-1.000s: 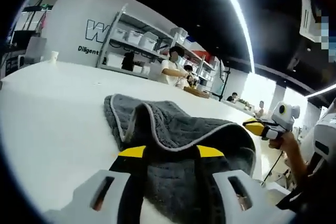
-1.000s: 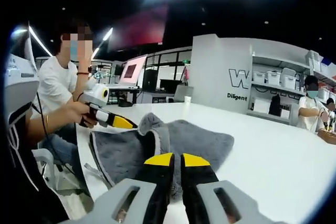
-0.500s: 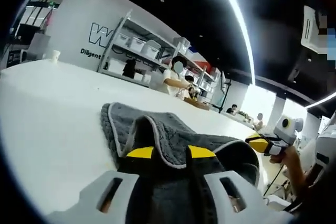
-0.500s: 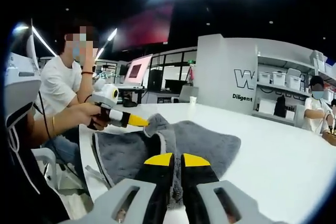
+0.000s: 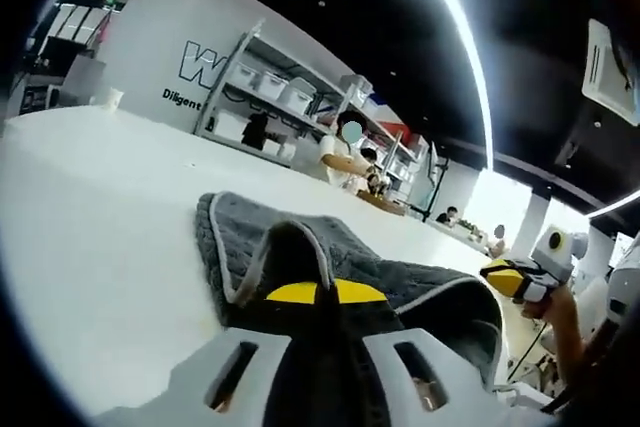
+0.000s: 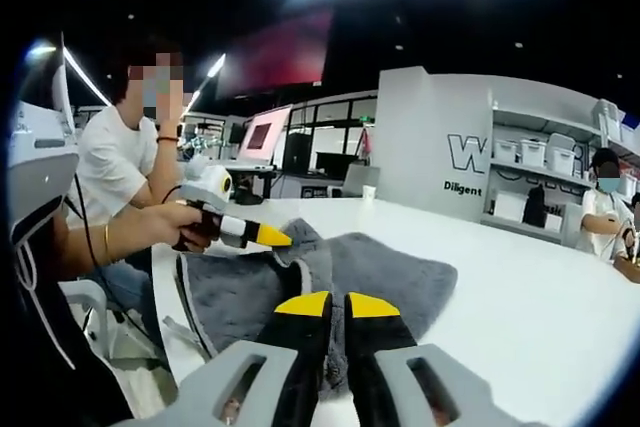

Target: Open the folded towel by lifting each exposed corner and separating the folded layers until the towel lies flat within the target outline without major curled edges

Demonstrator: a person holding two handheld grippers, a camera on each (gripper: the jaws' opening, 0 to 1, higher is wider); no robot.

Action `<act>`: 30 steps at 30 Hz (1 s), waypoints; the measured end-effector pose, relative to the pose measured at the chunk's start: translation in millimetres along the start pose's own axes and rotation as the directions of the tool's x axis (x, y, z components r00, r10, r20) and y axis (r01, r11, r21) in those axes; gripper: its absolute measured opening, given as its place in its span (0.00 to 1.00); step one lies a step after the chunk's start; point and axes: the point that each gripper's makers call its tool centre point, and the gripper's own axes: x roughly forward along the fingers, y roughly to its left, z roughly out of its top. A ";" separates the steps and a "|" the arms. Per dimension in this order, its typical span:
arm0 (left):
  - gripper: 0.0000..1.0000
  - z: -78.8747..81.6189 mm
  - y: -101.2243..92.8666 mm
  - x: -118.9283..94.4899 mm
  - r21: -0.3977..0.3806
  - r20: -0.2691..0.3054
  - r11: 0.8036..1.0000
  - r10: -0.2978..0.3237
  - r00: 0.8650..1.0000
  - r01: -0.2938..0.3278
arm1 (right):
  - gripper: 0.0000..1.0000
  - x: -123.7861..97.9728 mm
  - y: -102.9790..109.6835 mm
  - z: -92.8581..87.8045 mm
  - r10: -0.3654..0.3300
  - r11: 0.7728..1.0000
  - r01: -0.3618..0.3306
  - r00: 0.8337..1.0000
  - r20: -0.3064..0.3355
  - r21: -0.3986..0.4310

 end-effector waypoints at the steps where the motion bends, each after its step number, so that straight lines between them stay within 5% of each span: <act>1: 0.01 -0.1 -2.1 -1.7 0.002 0.000 1.000 -0.001 1.000 0.001 | 0.00 1.6 -0.9 1.5 0.002 1.000 -0.002 1.000 0.001 -0.002; 13: 0.00 0.7 -30.0 -26.0 0.115 -0.026 0.993 -0.020 0.999 0.023 | 0.00 47.9 -12.8 30.6 0.076 0.996 -0.074 0.997 0.027 -0.056; 20: 0.00 -2.4 -29.8 -37.8 0.184 -0.069 0.983 0.002 0.998 0.011 | 0.00 81.8 -15.0 39.7 0.118 0.988 -0.117 0.993 -0.001 -0.097; 30: 0.00 -6.3 -33.6 -48.1 0.172 -0.084 0.984 -0.024 0.996 0.038 | 0.05 136.4 -15.0 47.0 0.170 0.976 -0.175 0.984 -0.046 -0.128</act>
